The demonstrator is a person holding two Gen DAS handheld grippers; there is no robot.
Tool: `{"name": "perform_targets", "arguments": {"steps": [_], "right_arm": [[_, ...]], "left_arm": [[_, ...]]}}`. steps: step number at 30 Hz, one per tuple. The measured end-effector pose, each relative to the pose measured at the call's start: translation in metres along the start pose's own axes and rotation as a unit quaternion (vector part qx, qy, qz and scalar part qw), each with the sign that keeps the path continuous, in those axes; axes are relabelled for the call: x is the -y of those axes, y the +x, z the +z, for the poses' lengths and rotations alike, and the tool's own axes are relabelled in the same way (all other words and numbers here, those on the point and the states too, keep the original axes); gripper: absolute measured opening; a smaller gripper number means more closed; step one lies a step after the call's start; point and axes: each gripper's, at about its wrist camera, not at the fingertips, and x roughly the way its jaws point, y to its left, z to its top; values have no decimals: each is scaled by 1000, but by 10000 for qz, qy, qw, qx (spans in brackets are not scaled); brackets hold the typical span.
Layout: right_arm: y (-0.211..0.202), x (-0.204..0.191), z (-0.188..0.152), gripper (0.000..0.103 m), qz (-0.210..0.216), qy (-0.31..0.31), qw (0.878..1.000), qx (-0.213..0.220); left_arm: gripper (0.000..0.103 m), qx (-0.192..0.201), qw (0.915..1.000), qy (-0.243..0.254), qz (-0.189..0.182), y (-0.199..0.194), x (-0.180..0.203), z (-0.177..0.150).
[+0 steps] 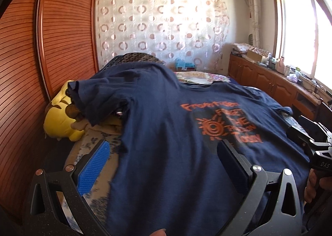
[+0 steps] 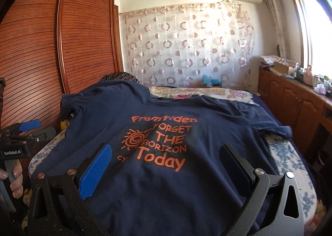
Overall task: Fold small clothes
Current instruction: 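Move the left gripper to the T-shirt's side edge and grasp it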
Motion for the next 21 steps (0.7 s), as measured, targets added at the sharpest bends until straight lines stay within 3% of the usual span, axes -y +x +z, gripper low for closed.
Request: {"name": "perform_targets", "arguments": {"steps": [11,21], "right_arm": [[58,-4,22,103,668,-98,9962,-544],[92,-7,34,103,889,-331,9896,-1080]], "left_arm": [[103,-227,9997,-97,49,29,-59,16],[98,-335,9984,-455,33,60,-124,62]]}}
